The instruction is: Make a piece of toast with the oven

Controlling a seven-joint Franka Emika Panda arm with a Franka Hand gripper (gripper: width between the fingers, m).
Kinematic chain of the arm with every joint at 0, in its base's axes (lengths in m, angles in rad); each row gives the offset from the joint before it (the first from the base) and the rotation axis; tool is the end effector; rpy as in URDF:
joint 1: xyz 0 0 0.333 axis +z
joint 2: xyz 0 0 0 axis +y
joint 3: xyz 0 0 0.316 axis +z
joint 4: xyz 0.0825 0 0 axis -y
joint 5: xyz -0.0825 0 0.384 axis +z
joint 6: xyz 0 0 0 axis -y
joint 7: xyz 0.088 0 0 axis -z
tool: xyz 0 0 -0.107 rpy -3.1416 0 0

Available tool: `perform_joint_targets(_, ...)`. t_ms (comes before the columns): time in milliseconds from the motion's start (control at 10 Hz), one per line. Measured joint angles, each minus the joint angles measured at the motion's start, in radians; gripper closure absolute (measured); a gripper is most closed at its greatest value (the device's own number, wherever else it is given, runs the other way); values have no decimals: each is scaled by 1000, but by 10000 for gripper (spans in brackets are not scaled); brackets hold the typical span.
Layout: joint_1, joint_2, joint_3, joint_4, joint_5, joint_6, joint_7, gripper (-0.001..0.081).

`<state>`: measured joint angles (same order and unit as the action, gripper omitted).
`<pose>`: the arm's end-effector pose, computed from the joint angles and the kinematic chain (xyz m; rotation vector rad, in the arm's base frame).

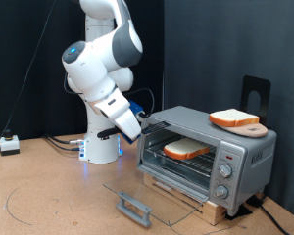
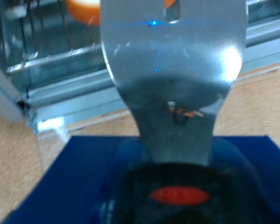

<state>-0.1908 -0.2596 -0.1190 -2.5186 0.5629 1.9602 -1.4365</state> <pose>0.3981 -0.0898 0.3594 -2.3505 -1.0437 -0.2671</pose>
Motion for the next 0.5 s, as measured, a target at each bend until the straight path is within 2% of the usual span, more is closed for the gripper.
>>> perform_joint_targets(300, -5, -48, -12, 24, 6, -53, 49, 408)
perform_joint_targets(400, -5, -47, -12, 22, 6, -52, 49, 408)
perform_joint_targets(500, 4, -48, -12, 24, 44, -67, 0, 408)
